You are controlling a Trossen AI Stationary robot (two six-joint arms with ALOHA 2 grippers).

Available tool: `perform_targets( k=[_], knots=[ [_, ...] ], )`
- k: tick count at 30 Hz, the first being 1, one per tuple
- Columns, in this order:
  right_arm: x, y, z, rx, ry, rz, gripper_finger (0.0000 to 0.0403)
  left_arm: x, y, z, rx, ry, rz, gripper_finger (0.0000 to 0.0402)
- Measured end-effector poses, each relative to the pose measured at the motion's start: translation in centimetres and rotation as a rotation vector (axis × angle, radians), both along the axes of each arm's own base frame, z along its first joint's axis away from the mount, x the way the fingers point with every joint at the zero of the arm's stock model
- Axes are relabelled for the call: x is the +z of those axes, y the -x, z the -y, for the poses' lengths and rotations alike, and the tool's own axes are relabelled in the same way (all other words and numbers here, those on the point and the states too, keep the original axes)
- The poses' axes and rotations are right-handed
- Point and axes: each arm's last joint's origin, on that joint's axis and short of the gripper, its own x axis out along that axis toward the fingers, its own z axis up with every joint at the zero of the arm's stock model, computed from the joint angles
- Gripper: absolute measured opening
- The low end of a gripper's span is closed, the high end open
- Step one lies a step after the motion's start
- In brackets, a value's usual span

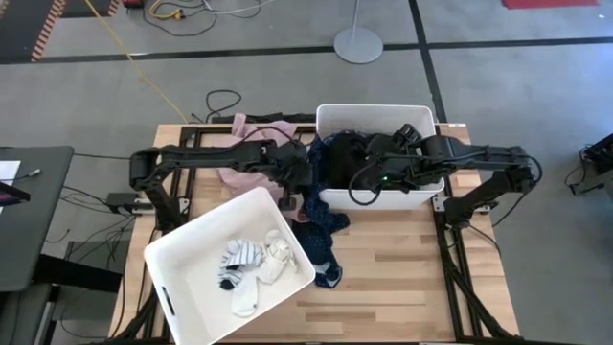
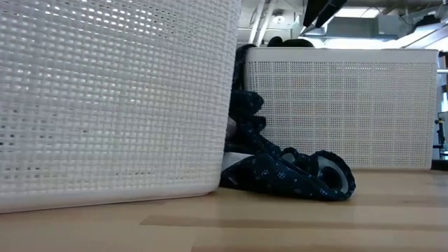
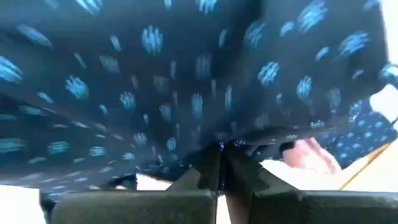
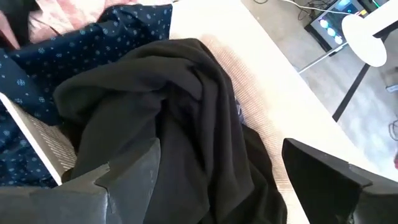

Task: Sort clothes
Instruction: Put the blue long sleeve polo into the top laundry bin

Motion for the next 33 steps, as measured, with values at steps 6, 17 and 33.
perform_targets(
  k=[6, 17, 33],
  knots=[
    [-0.6, -0.9, -0.8, 0.051, 0.010, -0.020, 0.0341, 4.7, 2.5, 0.6, -0.019, -0.042, 0.148, 0.0002],
    [-0.4, -4.2, -4.8, 0.289, 0.027, 0.133, 0.0340, 14.5, 7.3, 1.4, -0.004, -0.159, 0.471, 0.0001],
    [-6.1, -11.0, -6.6, 0.342, 0.007, 0.068, 0.0340, 24.9, 11.0, 3.0, -0.048, -0.255, 0.791, 0.0001]
  ],
)
